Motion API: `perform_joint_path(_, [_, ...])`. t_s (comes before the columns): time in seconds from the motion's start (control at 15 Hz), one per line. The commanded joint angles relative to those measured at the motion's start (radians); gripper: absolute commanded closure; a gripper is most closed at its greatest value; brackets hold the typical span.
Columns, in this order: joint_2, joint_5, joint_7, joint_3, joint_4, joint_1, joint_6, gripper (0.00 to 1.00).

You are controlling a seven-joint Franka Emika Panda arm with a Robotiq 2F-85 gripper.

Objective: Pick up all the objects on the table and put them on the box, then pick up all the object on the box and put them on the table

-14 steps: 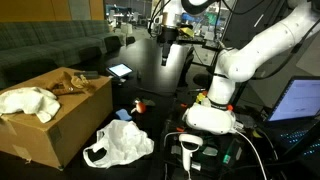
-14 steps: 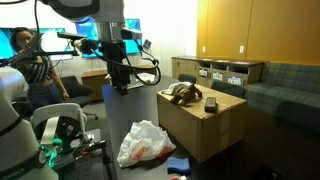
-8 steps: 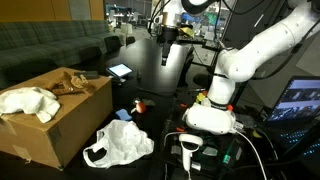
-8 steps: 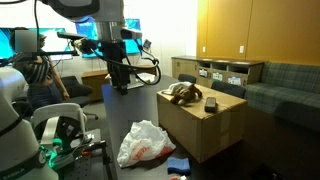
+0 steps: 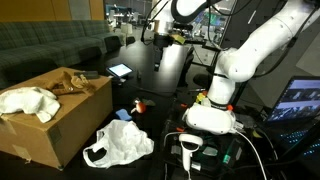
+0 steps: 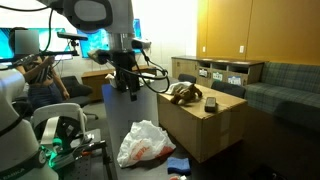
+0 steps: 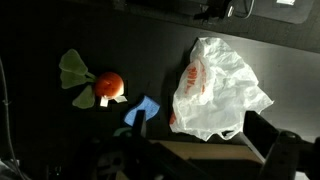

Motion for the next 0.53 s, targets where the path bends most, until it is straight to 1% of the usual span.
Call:
perform_joint_path(0.0, [0.218,0.011,-0.018,0.015,0.078,0.010,0.109,0.00])
perform_joint_path(0.27, [0.393,0.000,0.014,0.029,0.108,-0.012,0.211,0.00])
perform_joint_path(0.47, [0.501,0.014,-0.008,0.017,0.114,-0.029,0.290,0.00])
